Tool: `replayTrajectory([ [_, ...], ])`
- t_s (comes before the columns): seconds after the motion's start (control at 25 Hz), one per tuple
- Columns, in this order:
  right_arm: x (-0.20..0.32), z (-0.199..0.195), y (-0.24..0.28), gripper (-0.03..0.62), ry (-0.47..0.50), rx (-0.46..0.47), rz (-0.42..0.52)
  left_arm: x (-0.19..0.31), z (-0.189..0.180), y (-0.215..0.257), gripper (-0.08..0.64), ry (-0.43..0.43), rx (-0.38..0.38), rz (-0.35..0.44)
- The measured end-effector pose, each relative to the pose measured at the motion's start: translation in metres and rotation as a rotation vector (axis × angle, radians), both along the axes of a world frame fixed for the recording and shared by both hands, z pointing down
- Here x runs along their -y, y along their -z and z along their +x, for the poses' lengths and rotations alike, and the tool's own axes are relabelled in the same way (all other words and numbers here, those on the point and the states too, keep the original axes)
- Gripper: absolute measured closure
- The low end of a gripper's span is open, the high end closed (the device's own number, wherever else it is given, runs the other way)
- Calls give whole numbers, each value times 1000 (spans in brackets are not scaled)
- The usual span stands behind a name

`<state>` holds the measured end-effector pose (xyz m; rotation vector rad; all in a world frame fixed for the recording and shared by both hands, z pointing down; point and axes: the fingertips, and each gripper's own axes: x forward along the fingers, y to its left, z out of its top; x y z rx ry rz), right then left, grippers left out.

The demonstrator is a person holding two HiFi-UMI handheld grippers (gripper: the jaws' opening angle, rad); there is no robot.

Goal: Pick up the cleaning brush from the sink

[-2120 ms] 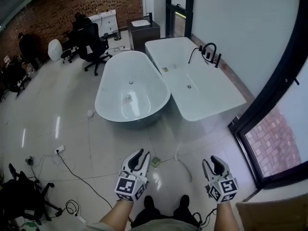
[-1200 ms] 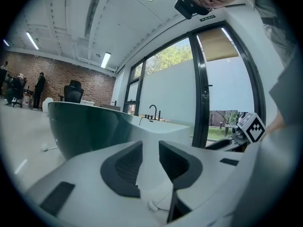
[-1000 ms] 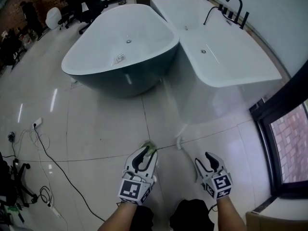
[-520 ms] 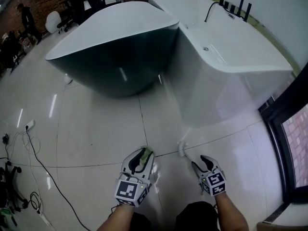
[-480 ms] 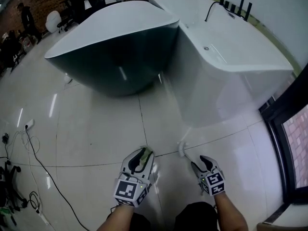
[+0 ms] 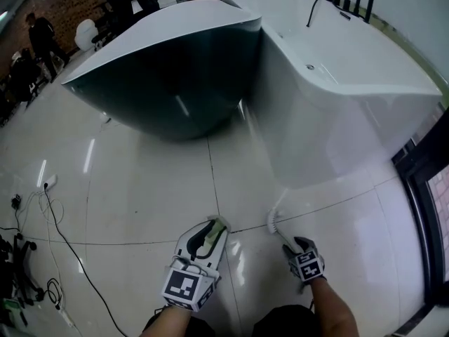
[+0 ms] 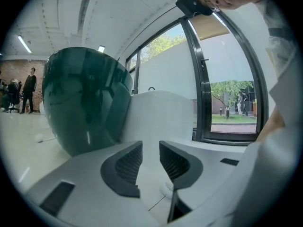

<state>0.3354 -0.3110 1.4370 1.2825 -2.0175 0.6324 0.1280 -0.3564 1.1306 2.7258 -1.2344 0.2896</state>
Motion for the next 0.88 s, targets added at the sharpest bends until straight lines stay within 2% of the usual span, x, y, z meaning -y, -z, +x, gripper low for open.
replayTrajectory([
  [0.08, 1, 6, -20, 400, -2, -24, -40, -2, 3, -1, 457, 0, 1, -16],
  [0.2, 7, 18, -45, 400, -9, -55, -84, -1, 10, 0, 457, -19, -4, 1],
  [0.48, 9, 32, -79, 400, -23, -71, -172, 8, 15, -10, 457, -14, 4, -9],
  [0.68, 3, 15, -91, 397, 47, -67, -223, 17, 7, -12, 457, 10, -4, -25],
  [0.8, 5, 11, -89, 413, 66, -75, -210, 23, 1, -12, 457, 28, -9, -29],
  [0.88, 4, 1, -88, 466, 100, -73, -211, 28, -2, -11, 457, 38, -13, -35],
])
